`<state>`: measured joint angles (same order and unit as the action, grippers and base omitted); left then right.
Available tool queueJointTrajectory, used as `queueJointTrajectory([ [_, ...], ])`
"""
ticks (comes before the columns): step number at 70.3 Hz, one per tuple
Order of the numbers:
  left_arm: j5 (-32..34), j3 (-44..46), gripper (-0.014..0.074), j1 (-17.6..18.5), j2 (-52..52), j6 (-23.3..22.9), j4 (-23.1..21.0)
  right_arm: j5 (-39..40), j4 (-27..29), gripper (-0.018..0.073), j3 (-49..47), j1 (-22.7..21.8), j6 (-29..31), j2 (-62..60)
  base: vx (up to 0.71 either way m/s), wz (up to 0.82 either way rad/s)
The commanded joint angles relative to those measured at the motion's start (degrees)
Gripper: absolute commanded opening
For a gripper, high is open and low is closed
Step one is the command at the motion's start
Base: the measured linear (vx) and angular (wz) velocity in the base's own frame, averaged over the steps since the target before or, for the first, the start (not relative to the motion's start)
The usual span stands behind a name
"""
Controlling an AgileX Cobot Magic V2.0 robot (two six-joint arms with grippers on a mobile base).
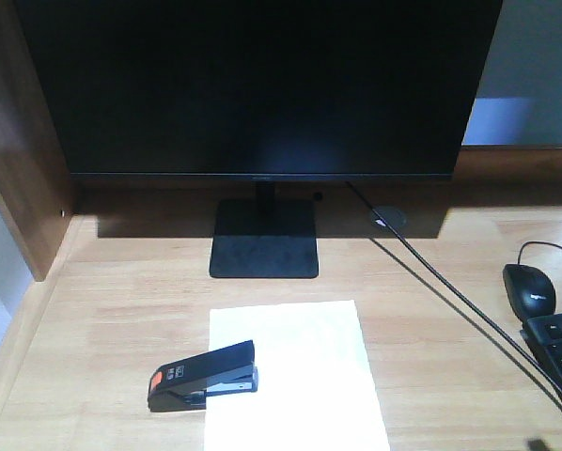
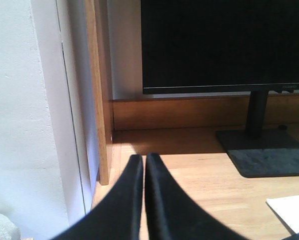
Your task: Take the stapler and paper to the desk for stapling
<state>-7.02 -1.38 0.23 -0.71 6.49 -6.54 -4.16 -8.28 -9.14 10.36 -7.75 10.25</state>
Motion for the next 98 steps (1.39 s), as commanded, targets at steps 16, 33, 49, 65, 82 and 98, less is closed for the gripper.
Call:
queueJointTrajectory([
  [16,4.6,-0.6,-0.0006,-0.1,-0.9,-0.6,-0.5,0.5,7.2,-0.0008,-1.7,-3.1,7.7,0.6,0.0,0.0],
  [33,4.6,-0.6,-0.0006,-0.1,-0.9,-0.6,-0.5,1.7,7.7,-0.0008,3.9,-11.2,7.7,-1.8,0.0,0.0],
  [49,4.6,-0.6,-0.0006,-0.1,-0.9,-0.6,-0.5,1.5,7.7,-0.0008,11.0,-11.9,7.7,-9.6,0.0,0.0],
  [65,4.6,-0.6,-0.0006,-0.1,-0.9,-0.6,-0.5,0.3,6.4,-0.0008,10.9,-11.9,8.1,-11.4,0.0,0.0],
  [82,4.6,-0.6,-0.0006,-0.1,-0.9,-0.6,-0.5,0.6,6.4,-0.0008,10.9,-11.9,8.1,-11.4,0.0,0.0],
  [98,4.6,-0.6,-0.0006,-0.1,-0.9,-0.6,-0.5,0.6,6.4,-0.0008,10.9,-11.9,8.1,-11.4,0.0,0.0],
])
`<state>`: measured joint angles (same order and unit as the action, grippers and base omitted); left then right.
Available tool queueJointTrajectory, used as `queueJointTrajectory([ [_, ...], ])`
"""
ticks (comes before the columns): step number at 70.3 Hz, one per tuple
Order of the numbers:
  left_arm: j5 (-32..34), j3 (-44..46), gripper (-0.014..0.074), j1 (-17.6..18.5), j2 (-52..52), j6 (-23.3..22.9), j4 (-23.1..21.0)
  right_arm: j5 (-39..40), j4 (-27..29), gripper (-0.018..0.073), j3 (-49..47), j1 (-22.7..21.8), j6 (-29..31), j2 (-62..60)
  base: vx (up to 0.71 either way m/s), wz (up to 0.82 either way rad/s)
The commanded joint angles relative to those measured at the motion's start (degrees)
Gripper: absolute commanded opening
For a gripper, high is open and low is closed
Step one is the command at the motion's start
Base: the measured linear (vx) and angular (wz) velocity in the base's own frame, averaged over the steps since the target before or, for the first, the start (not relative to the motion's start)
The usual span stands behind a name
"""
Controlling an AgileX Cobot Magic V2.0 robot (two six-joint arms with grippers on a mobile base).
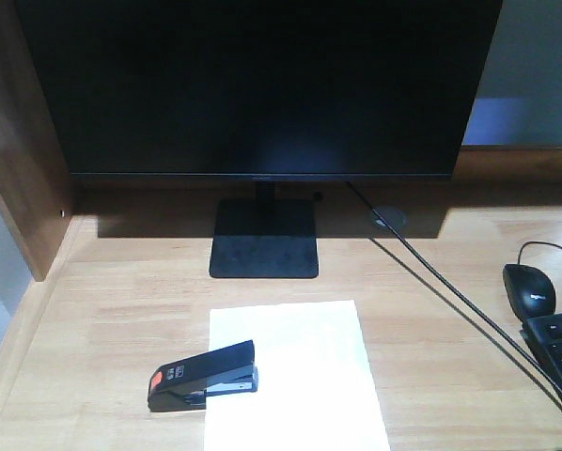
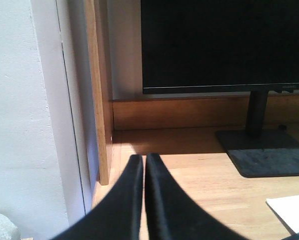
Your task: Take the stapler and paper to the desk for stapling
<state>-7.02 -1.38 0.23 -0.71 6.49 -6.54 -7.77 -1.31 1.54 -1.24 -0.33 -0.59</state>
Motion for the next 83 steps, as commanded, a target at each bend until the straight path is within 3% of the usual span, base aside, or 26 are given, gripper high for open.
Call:
queueJointTrajectory([
  [1,4.6,-0.6,-0.0006,-0.1,-0.9,-0.6,-0.5,4.2,-0.6,-0.0008,0.3,-0.3,0.6,-0.5,0.0,0.0],
  [83,4.6,-0.6,-0.0006,-0.1,-0.9,-0.6,-0.5,4.2,-0.6,-0.0008,0.3,-0.3,0.6,-0.5,0.0,0.0],
])
